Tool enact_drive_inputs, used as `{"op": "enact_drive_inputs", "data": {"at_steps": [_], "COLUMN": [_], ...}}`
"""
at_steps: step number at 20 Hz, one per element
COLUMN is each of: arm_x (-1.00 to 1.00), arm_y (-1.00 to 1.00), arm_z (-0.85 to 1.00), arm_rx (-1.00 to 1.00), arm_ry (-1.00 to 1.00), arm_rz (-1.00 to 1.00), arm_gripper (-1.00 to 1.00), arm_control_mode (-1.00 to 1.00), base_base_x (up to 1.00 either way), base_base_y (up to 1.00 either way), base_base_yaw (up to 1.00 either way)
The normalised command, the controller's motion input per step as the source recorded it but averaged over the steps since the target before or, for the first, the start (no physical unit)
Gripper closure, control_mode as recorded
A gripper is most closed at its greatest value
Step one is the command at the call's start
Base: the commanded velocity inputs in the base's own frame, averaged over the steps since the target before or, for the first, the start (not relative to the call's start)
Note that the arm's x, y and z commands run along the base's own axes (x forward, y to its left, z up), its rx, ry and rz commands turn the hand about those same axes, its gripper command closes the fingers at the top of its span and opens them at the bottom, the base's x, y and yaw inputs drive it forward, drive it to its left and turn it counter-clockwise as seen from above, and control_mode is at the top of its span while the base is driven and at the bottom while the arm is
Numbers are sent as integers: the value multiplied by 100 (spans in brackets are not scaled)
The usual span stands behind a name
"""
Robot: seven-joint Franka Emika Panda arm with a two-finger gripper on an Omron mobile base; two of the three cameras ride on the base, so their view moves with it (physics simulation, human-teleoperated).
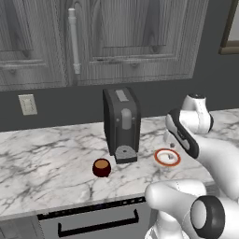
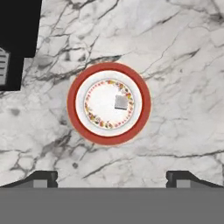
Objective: Take a sugar cube from the saucer and place it inside the coffee. Then, grab milk from the fridge and place it next to the coffee on the counter to sweeten the coffee.
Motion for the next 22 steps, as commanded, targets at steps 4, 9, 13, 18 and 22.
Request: {"op": "enact_drive_inputs", "data": {"at_steps": [4, 9, 13, 18, 22], "arm_x": [18, 15, 10, 12, 15], "arm_y": [-2, 0, -1, -7, -6], "arm_z": [-61, -53, -37, -21, -21], "arm_rx": [0, 0, 0, 0, 0], "arm_ry": [1, 0, 0, 0, 0], "arm_rz": [2, 7, 6, 4, 4], "arm_gripper": [-100, -100, -100, -100, -100], "arm_control_mode": [-100, -100, -100, -100, -100], "base_base_x": [0, 0, 0, 0, 0], "base_base_y": [0, 0, 0, 0, 0], "base_base_yaw": [0, 0, 0, 0, 0]}}
